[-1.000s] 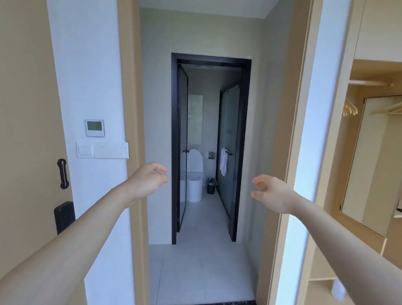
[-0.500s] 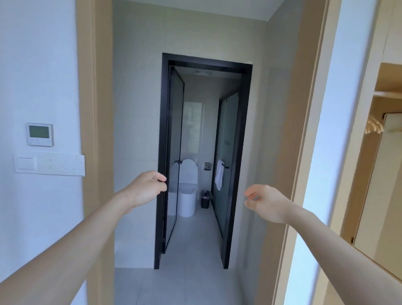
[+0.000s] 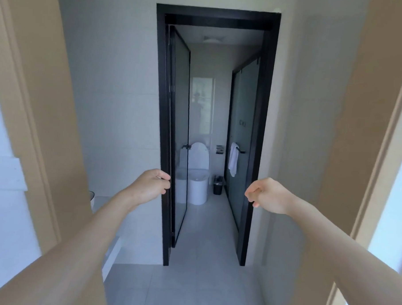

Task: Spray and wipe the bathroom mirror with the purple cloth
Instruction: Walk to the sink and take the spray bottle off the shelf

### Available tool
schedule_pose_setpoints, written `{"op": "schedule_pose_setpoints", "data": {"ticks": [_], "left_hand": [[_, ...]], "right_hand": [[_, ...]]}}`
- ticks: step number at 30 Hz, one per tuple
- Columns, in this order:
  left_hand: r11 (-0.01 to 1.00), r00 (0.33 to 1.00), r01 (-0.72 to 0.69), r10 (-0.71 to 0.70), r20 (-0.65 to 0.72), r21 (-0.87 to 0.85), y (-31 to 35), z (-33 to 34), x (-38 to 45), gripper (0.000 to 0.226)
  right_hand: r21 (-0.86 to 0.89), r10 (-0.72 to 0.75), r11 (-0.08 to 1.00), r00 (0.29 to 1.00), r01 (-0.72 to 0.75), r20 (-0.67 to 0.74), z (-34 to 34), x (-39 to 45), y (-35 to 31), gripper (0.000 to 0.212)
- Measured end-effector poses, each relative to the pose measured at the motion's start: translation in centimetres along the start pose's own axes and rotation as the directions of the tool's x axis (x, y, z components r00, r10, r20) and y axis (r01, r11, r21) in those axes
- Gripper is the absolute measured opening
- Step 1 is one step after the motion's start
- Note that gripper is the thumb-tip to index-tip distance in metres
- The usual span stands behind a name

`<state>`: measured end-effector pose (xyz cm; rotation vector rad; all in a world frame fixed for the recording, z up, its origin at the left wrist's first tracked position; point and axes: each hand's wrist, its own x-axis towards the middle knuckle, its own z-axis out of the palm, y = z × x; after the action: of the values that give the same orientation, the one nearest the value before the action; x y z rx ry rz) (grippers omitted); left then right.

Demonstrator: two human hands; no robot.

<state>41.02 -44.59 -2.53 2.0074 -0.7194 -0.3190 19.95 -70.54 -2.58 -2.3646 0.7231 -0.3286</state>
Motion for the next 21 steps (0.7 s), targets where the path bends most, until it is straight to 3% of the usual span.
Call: {"op": "schedule_pose_setpoints", "data": {"ticks": [8, 15, 21], "left_hand": [[0.999, 0.993, 0.05, -0.048, 0.104, -0.015, -2.3, 1.9, 18.2, 0.026], [0.994, 0.97, 0.092, -0.102, 0.22, 0.055, -5.8, 6.9, 30.9, 0.013], [0.976, 0.967, 0.217, -0.218, 0.133, 0.023, -8.4, 8.2, 42.8, 0.023]], "right_hand": [[-0.03, 0.119, 0.993, 0.993, -0.118, 0.021, 1.1, 15.9, 2.2, 0.02], [-0.015, 0.188, 0.982, 0.98, -0.187, 0.067, 1.9, 29.1, 7.1, 0.022], [0.061, 0.164, 0.983, 0.979, -0.172, 0.118, 3.9, 44.7, 11.1, 0.018]]}}
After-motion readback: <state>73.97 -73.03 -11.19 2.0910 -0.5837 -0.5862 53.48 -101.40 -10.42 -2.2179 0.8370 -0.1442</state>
